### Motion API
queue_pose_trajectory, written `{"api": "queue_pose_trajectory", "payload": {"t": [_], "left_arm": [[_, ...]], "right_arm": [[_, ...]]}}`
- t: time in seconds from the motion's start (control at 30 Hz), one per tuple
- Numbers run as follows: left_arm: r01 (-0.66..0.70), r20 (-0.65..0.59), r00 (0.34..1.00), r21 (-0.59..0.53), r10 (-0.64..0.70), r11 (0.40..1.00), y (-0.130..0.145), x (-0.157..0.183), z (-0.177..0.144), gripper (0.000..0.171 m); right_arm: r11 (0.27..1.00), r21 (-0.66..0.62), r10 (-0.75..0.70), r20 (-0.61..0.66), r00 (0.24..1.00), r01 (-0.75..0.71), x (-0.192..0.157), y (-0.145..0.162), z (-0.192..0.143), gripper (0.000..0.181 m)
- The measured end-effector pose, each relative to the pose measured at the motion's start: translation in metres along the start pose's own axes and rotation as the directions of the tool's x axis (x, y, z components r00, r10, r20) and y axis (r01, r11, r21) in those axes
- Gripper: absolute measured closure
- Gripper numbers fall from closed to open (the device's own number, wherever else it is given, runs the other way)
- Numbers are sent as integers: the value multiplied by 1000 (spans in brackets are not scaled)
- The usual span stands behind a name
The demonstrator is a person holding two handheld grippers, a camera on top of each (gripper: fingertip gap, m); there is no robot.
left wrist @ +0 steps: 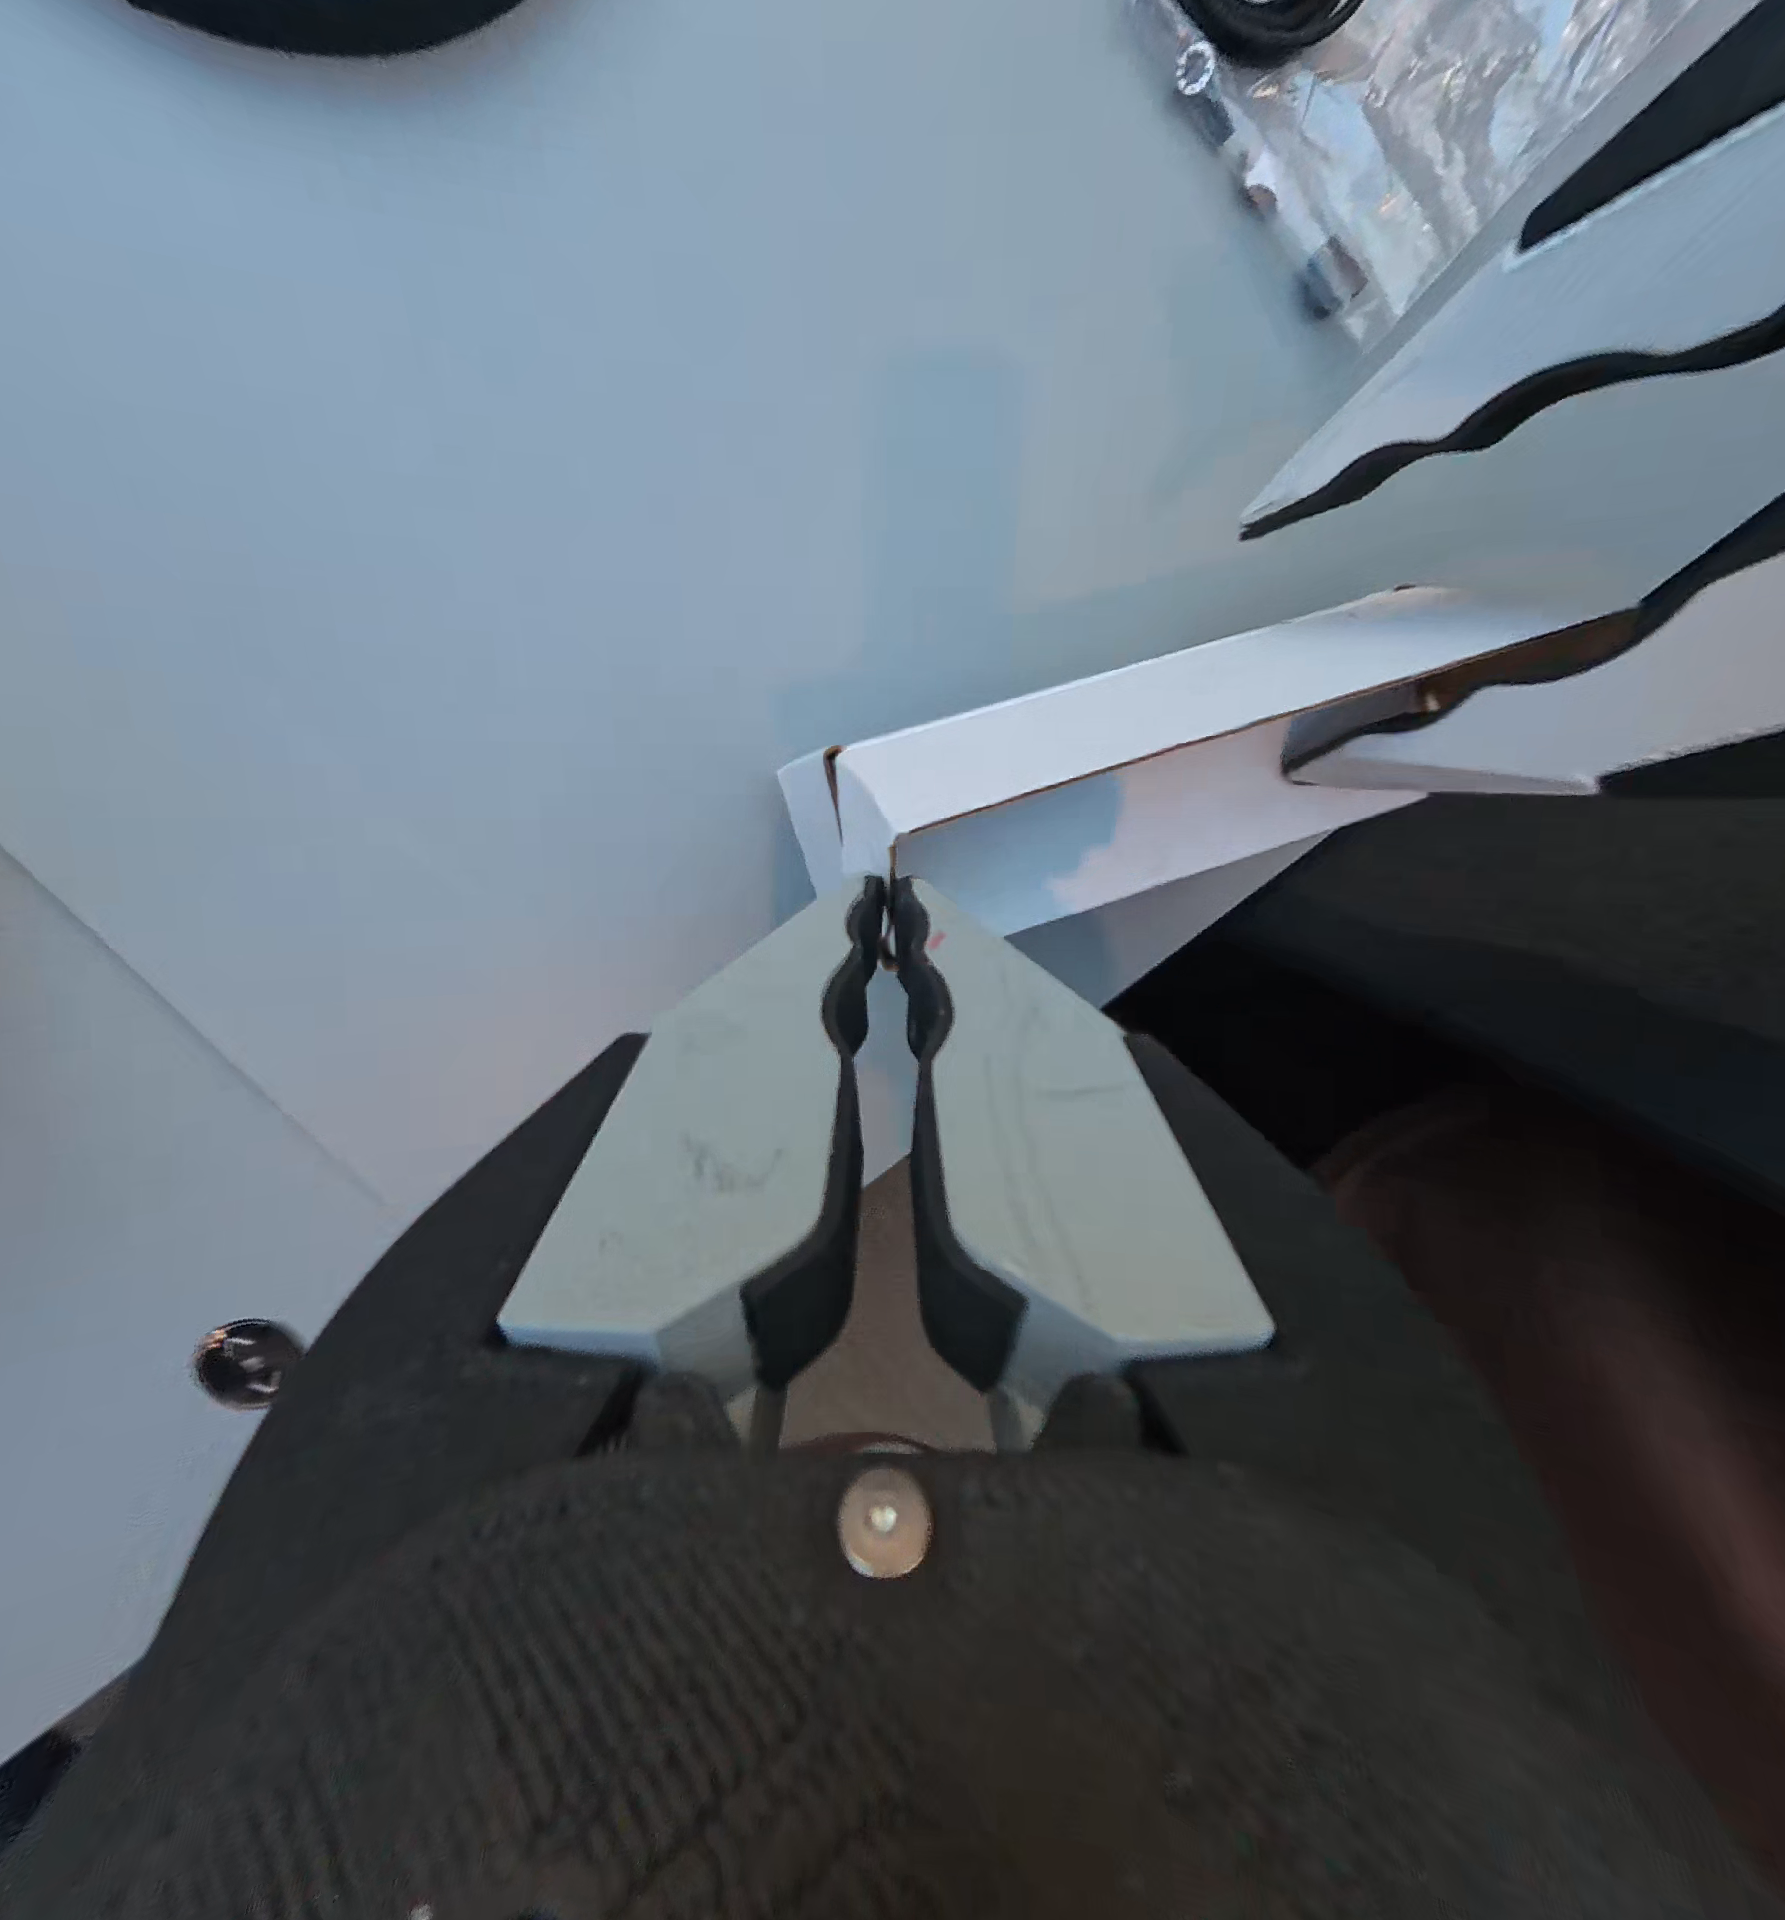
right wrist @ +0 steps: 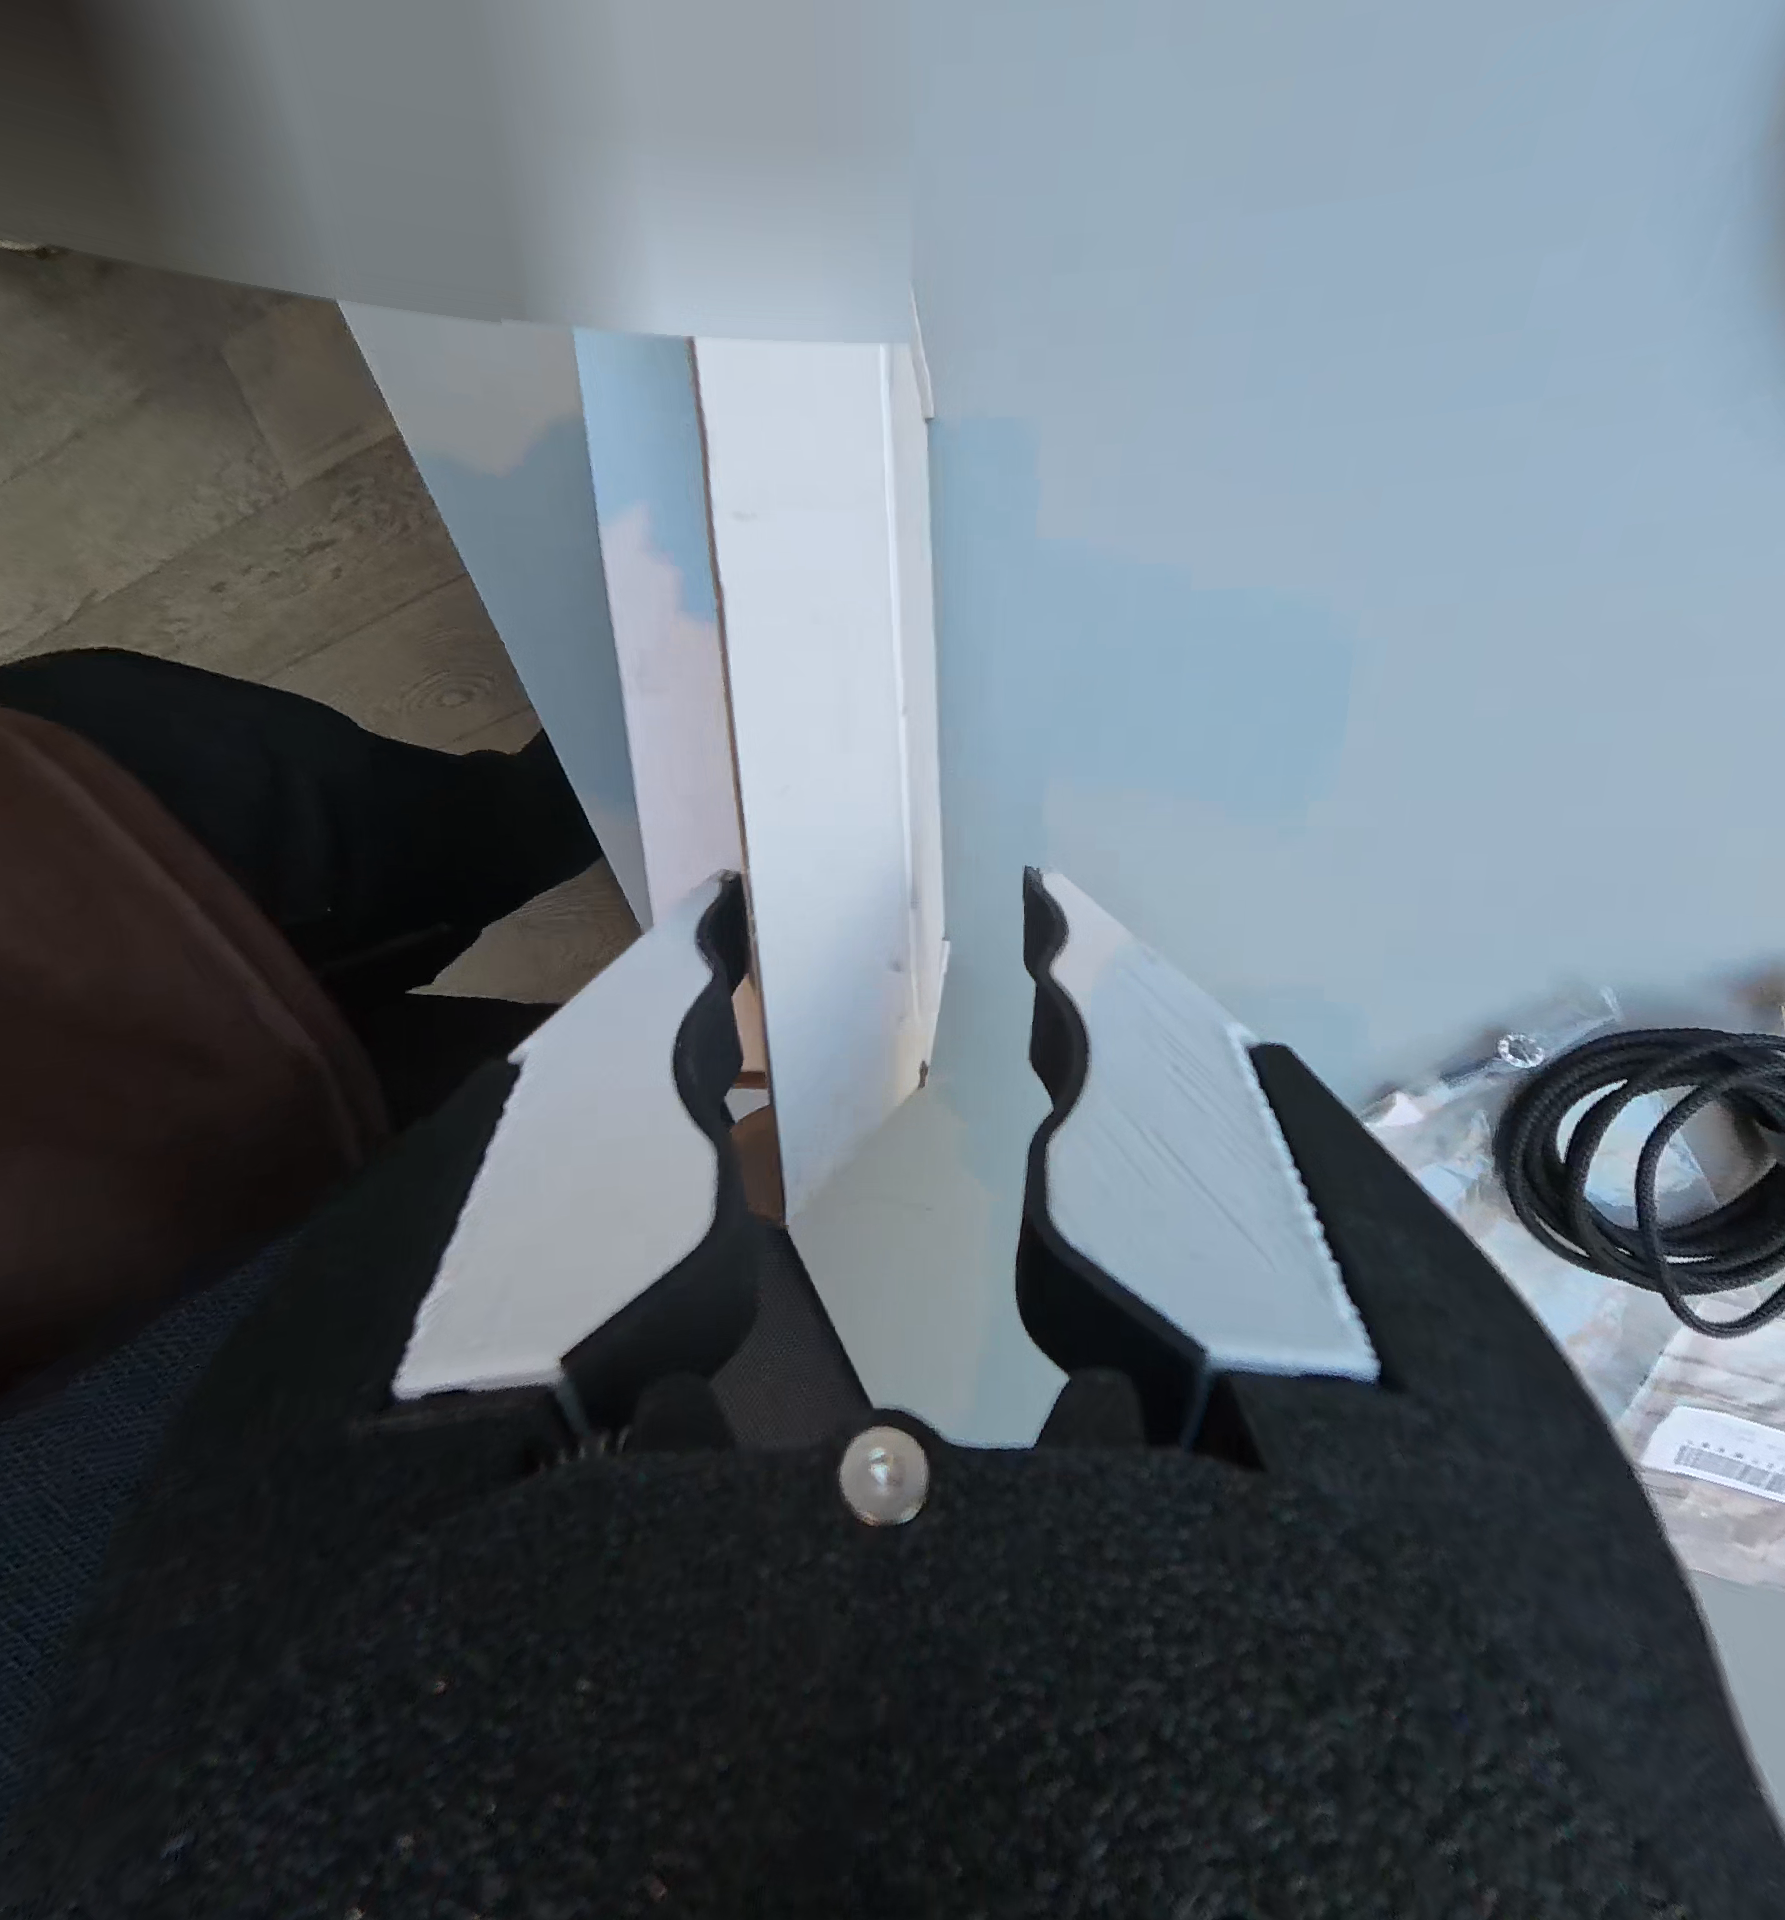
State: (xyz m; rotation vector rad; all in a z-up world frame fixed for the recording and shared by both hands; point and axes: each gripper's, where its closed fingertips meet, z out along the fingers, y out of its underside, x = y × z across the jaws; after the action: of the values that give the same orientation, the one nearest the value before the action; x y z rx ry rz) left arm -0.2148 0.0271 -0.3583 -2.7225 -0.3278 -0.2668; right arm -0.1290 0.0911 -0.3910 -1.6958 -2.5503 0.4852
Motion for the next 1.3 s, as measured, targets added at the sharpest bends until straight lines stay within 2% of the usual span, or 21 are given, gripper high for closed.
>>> {"api": "queue_pose_trajectory", "payload": {"t": [0.2, 0.27, 0.7, 0.83, 0.93, 1.03, 1.07, 1.13, 1.2, 1.23, 1.3], "left_arm": [[174, -104, 980, 9, -173, 985, -1, 1, -2, 171], [194, -110, 975, 11, -191, 981, -1, 0, -2, 171], [34, 10, 999, 8, -34, 999, 7, -1, 2, 171], [48, 10, 999, 29, -48, 998, 9, 0, 3, 171], [53, 4, 999, 68, -53, 996, 6, 0, 1, 171], [32, 9, 999, 80, -33, 996, 6, 2, 1, 171], [30, -3, 1000, 90, -30, 995, 5, 4, 0, 167], [38, -31, 999, 126, -35, 991, 5, 9, -4, 132], [11, -32, 999, 207, -4, 978, 6, 11, -11, 108], [-40, -31, 998, 249, 50, 968, 9, 12, -13, 86], [-246, -13, 964, 322, 264, 914, 15, 13, -7, 64]], "right_arm": [[1000, 3, -20, 4, 1000, 20, -3, -5, 2, 129], [1000, 21, -17, 22, 1000, 17, -8, -10, 2, 127], [998, -36, -55, -11, 998, 55, -5, -8, 5, 125], [997, -40, -60, -15, 998, 59, -5, -9, 4, 124], [999, 16, -43, 32, 999, 42, -14, -15, -7, 125], [994, 109, -39, 99, 994, 28, -22, -27, -38, 127], [991, 131, -41, 120, 992, 25, -22, -30, -50, 132], [984, 176, -25, 177, 984, -6, -18, -36, -74, 146], [980, 200, -26, 224, 974, -20, -12, -38, -94, 158], [980, 198, -33, 232, 972, -14, -9, -36, -102, 164], [982, 186, -58, 280, 958, 5, -12, -33, -116, 171]]}}
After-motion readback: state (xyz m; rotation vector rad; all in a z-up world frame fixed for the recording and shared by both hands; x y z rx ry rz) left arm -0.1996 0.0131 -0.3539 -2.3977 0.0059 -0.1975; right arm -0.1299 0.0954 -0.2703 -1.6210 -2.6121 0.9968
